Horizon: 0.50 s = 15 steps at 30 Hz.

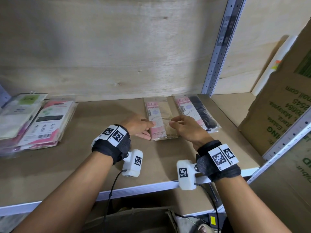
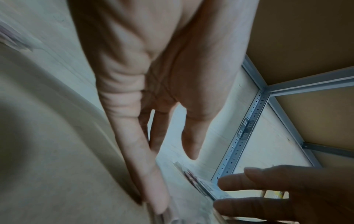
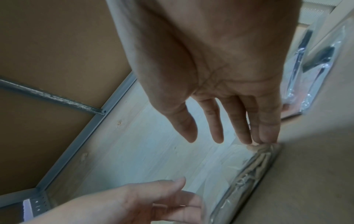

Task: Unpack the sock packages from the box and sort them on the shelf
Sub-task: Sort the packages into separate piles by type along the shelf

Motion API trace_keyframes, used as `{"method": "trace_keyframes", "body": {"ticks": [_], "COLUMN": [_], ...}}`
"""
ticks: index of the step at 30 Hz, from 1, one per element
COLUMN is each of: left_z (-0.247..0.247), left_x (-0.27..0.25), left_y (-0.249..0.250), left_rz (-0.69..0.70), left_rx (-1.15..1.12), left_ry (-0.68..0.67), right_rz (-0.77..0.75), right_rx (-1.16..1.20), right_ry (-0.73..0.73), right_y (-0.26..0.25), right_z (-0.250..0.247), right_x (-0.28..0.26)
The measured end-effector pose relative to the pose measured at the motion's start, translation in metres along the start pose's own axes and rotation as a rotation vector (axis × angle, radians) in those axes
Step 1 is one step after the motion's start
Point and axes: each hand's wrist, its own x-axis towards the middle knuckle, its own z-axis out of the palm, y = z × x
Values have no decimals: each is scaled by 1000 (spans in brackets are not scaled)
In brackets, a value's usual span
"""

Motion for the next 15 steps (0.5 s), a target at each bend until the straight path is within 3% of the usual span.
{"method": "trace_keyframes", "body": {"ticks": [6, 10, 15], "left_z": [-58, -130, -208], "left_x": [-12, -39, -84], "left_y": [-15, -36, -68], "left_rz": [106, 163, 148], "left_rx": [15, -3, -3], "left_ry": [250, 520, 737], "right_rz": [-166, -184, -84], "right_rx": [22, 247, 190], "right_ry": [148, -50, -322], "right_y": [-28, -76, -139], "right_z": [16, 61, 154], "right_x": [-15, -17, 2]}}
